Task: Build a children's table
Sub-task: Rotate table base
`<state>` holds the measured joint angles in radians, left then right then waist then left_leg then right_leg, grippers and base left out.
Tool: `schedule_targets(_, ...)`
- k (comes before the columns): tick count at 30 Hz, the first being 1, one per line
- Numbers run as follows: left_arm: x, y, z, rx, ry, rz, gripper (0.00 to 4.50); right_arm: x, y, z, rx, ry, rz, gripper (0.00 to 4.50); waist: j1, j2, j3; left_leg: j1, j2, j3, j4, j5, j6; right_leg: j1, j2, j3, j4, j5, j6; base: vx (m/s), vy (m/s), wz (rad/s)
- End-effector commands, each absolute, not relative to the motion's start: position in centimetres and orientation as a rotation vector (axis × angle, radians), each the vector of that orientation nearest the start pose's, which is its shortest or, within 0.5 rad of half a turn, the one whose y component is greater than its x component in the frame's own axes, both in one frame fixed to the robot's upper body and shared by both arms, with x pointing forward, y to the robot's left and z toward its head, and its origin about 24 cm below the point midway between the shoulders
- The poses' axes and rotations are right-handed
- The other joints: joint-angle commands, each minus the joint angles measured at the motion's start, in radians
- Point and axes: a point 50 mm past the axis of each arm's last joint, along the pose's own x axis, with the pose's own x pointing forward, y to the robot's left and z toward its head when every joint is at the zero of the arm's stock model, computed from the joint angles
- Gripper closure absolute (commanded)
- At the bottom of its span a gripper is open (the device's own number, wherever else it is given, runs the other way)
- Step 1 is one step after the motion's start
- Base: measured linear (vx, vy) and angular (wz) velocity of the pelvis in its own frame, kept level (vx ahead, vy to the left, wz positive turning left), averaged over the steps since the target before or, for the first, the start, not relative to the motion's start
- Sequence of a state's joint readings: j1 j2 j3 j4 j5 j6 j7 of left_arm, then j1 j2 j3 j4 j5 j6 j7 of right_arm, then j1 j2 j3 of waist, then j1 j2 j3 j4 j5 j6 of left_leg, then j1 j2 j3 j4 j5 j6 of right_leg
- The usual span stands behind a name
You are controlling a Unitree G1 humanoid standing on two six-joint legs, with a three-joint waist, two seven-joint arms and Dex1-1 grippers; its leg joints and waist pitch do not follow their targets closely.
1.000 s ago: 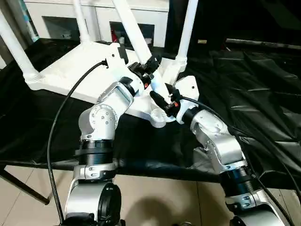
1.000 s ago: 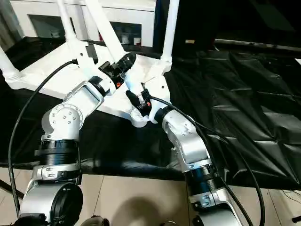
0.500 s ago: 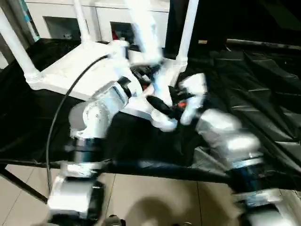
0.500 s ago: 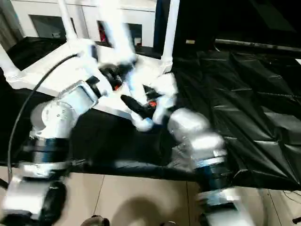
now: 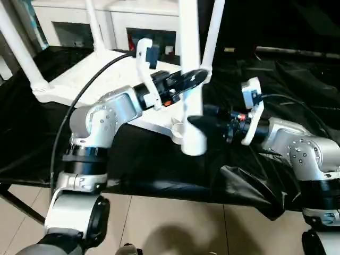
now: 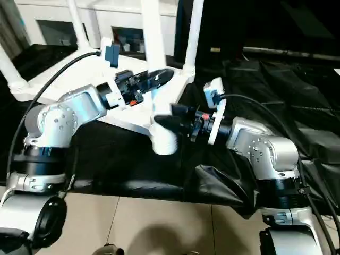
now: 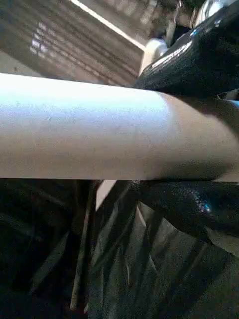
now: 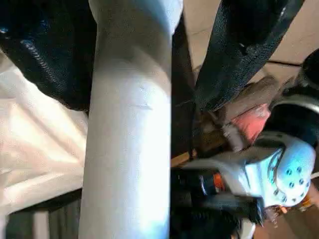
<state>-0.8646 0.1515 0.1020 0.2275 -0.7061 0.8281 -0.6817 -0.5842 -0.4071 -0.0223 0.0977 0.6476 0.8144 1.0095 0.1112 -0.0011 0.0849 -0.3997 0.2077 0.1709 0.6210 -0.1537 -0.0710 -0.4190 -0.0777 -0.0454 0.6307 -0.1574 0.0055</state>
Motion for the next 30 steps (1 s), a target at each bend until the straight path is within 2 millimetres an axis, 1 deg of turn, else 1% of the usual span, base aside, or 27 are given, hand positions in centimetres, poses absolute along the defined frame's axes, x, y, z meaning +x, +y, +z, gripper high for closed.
schedule_targets(1, 34.0, 7.4, 21.7, -0.481, 0.063, -1.187, 2.64, 30.7, -13.9, 15.3, 0.326, 0.251, 1.274, 1.00, 0.002, -0.002, -0.092, 0.026, 0.004, 0.000, -0.073, -0.274, -0.024, 0.053, -0.043, 0.022, -0.090, -0.353, -0.176, 0.000, 0.000, 0.00)
schedule_targets(3, 33.9, 7.4, 21.6, -0.479, 0.066, -1.195, 2.64, 30.6, -13.8, 15.1, 0.323, 0.270, 1.288, 1.00, 0.004, -0.002, -0.093, 0.026, 0.005, -0.001, -0.073, -0.270, -0.027, 0.053, -0.044, 0.022, -0.089, -0.350, -0.172, 0.000, 0.000, 0.00)
schedule_targets(4, 33.9, 7.4, 21.6, -0.479, 0.066, -1.198, 2.64, 30.6, -13.7, 15.1, 0.326, 0.272, 1.290, 1.27, 0.003, -0.004, -0.093, 0.025, 0.005, -0.001, -0.073, -0.268, -0.027, 0.053, -0.044, 0.022, -0.089, -0.351, -0.171, 0.000, 0.000, 0.00)
schedule_targets(5, 33.9, 7.5, 21.6, -0.486, 0.065, -1.203, 2.64, 30.7, -13.7, 15.0, 0.326, 0.278, 1.284, 1.34, 0.004, -0.005, -0.093, 0.025, 0.004, -0.001, -0.073, -0.265, -0.027, 0.052, -0.044, 0.022, -0.090, -0.352, -0.169, 0.000, 0.000, 0.00)
schedule_targets(7, 33.8, 7.5, 21.7, -0.488, 0.064, -1.207, 2.64, 30.8, -13.6, 14.9, 0.328, 0.286, 1.278, 1.34, 0.004, -0.004, -0.094, 0.024, 0.004, 0.000, -0.073, -0.257, -0.027, 0.052, -0.045, 0.022, -0.089, -0.351, -0.170, 0.000, 0.000, 0.00)
schedule_targets(8, 33.8, 7.5, 21.7, -0.488, 0.064, -1.207, 2.64, 30.8, -13.6, 14.9, 0.328, 0.286, 1.278, 1.53, 0.004, -0.007, -0.094, 0.024, 0.004, 0.000, -0.073, -0.256, -0.027, 0.052, -0.045, 0.022, -0.089, -0.351, -0.169, 0.000, 0.000, 0.00)
schedule_targets(9, 33.7, 7.6, 21.8, -0.497, 0.061, -1.214, 2.64, 30.7, -13.5, 14.7, 0.325, 0.303, 1.282, 1.68, 0.005, -0.007, -0.094, 0.023, 0.004, -0.001, -0.073, -0.250, -0.026, 0.054, -0.046, 0.022, -0.088, -0.351, -0.167, 0.000, 0.000, 0.00)
schedule_targets(11, 33.7, 7.7, 21.8, -0.498, 0.060, -1.215, 2.64, 30.6, -13.3, 14.6, 0.321, 0.313, 1.294, 1.79, 0.005, -0.007, -0.094, 0.023, 0.004, 0.000, -0.073, -0.250, -0.026, 0.053, -0.045, 0.022, -0.089, -0.352, -0.167, 0.000, 0.000, 0.00)
schedule_targets(13, 33.7, 7.7, 21.8, -0.497, 0.059, -1.214, 2.64, 30.6, -13.3, 14.5, 0.319, 0.315, 1.296, 1.99, 0.005, -0.007, -0.094, 0.022, 0.004, 0.000, -0.073, -0.245, -0.026, 0.053, -0.045, 0.022, -0.088, -0.350, -0.165, 0.000, 0.000, 0.00)
schedule_targets(14, 33.7, 7.7, 21.8, -0.497, 0.058, -1.214, 2.64, 30.6, -13.2, 14.6, 0.316, 0.311, 1.290, 1.99, 0.005, -0.007, -0.094, 0.022, 0.005, 0.000, -0.073, -0.243, -0.026, 0.053, -0.046, 0.022, -0.088, -0.348, -0.165, 0.000, 0.000, 0.00)
schedule_targets(15, 33.7, 7.7, 21.8, -0.498, 0.056, -1.213, 2.64, 30.7, -13.1, 14.6, 0.311, 0.304, 1.278, 2.17, 0.004, -0.006, -0.095, 0.022, 0.005, 0.000, -0.073, -0.240, -0.026, 0.053, -0.045, 0.023, -0.087, -0.336, -0.167, 0.000, 0.000, 0.00)
schedule_targets(17, 33.8, 7.7, 21.7, -0.495, 0.051, -1.199, 2.64, 30.9, -12.9, 14.6, 0.298, 0.289, 1.251, 2.23, 0.004, -0.006, -0.095, 0.021, 0.004, 0.000, -0.073, -0.235, -0.027, 0.053, -0.045, 0.023, -0.085, -0.325, -0.170, 0.000, 0.000, 0.00)
schedule_targets(18, 33.9, 7.7, 21.6, -0.493, 0.052, -1.179, 2.64, 31.0, -12.8, 14.6, 0.293, 0.282, 1.235, 2.31, 0.004, -0.005, -0.095, 0.021, 0.005, 0.000, -0.073, -0.234, -0.027, 0.053, -0.045, 0.023, -0.085, -0.322, -0.172, 0.000, 0.000, 0.00)
schedule_targets(19, 34.2, 7.7, 21.5, -0.490, 0.060, -1.141, 2.08, 31.2, -12.7, 14.6, 0.287, 0.274, 1.214, 2.53, 0.003, -0.004, -0.095, 0.022, 0.006, 0.000, -0.073, -0.237, -0.029, 0.052, -0.046, 0.023, -0.084, -0.320, -0.173, 0.000, 0.000, 0.00)
schedule_targets(20, 34.7, 7.8, 21.3, -0.495, 0.073, -1.063, 1.94, 31.4, -12.2, 14.5, 0.270, 0.254, 1.176, 2.53, 0.002, -0.005, -0.095, 0.022, 0.006, -0.001, -0.073, -0.238, -0.032, 0.052, -0.046, 0.023, -0.084, -0.320, -0.174, 0.000, 0.000, 0.00)
schedule_targets(21, 34.7, 7.8, 21.3, -0.495, 0.073, -1.061, 1.91, 31.4, -12.2, 14.5, 0.270, 0.253, 1.175, 2.56, 0.001, -0.004, -0.095, 0.022, 0.006, -0.001, -0.074, -0.237, -0.037, 0.051, -0.045, 0.023, -0.084, -0.316, -0.173, 0.000, 0.000, 0.00)
schedule_targets(23, 35.2, 7.8, 21.2, -0.469, 0.057, -0.986, 1.85, 31.6, -11.6, 14.6, 0.254, 0.224, 1.128, 2.58, 0.000, -0.005, -0.094, 0.021, 0.006, -0.001, -0.076, -0.241, -0.038, 0.052, -0.045, 0.023, -0.086, -0.322, -0.164, 0.000, 0.000, 0.00)
schedule_targets(24, 35.4, 7.7, 20.9, -0.433, 0.051, -0.918, 1.72, 31.7, -11.2, 14.6, 0.241, 0.209, 1.100, 2.59, -0.001, 0.004, -0.095, 0.022, 0.007, -0.003, -0.077, -0.248, -0.044, 0.050, -0.045, 0.024, -0.088, -0.327, -0.155, 0.000, 0.000, 0.00)
schedule_targets(25, 35.6, 7.6, 20.7, -0.397, 0.049, -0.865, 1.72, 31.8, -10.8, 14.7, 0.232, 0.198, 1.078, 2.59, -0.002, 0.001, -0.094, 0.021, 0.007, -0.003, -0.077, -0.249, -0.046, 0.050, -0.044, 0.024, -0.089, -0.325, -0.151, 0.000, 0.000, 0.00)
schedule_targets(26, 35.7, 7.4, 20.4, -0.358, 0.048, -0.807, 1.59, 31.9, -10.4, 14.7, 0.227, 0.188, 1.048, 2.59, -0.001, 0.004, -0.095, 0.023, 0.005, -0.004, -0.077, -0.256, -0.049, 0.053, -0.045, 0.023, -0.088, -0.330, -0.146, 0.000, 0.000, 0.00)
schedule_targets(27, 35.8, 7.2, 20.1, -0.331, 0.047, -0.762, 1.51, 32.0, -10.0, 14.7, 0.223, 0.179, 1.026, 2.59, -0.002, 0.003, -0.095, 0.023, 0.006, -0.003, -0.078, -0.258, -0.050, 0.050, -0.043, 0.024, -0.089, -0.328, -0.140, 0.000, 0.000, 0.00)
schedule_targets(28, 35.8, 7.2, 20.1, -0.331, 0.047, -0.762, 1.51, 32.0, -10.0, 14.7, 0.223, 0.179, 1.026, 2.59, -0.002, 0.003, -0.095, 0.023, 0.006, -0.003, -0.078, -0.258, -0.050, 0.050, -0.043, 0.024, -0.089, -0.328, -0.140, 0.000, 0.000, 0.00)
schedule_targets(29, 35.6, 6.6, 20.0, -0.379, 0.037, -0.729, 1.47, 32.1, -9.3, 14.8, 0.234, 0.157, 0.984, 2.59, -0.004, 0.002, -0.094, 0.022, 0.008, -0.004, -0.079, -0.262, -0.053, 0.051, -0.044, 0.024, -0.087, -0.323, -0.143, 0.000, 0.000, 0.00)
schedule_targets(30, 35.5, 6.4, 20.0, -0.411, 0.032, -0.713, 1.47, 32.2, -9.1, 14.9, 0.244, 0.151, 0.970, 2.59, -0.005, 0.001, -0.095, 0.021, 0.005, -0.003, -0.078, -0.263, -0.051, 0.051, -0.045, 0.024, -0.090, -0.326, -0.143, 0.000, 0.000, 0.00)
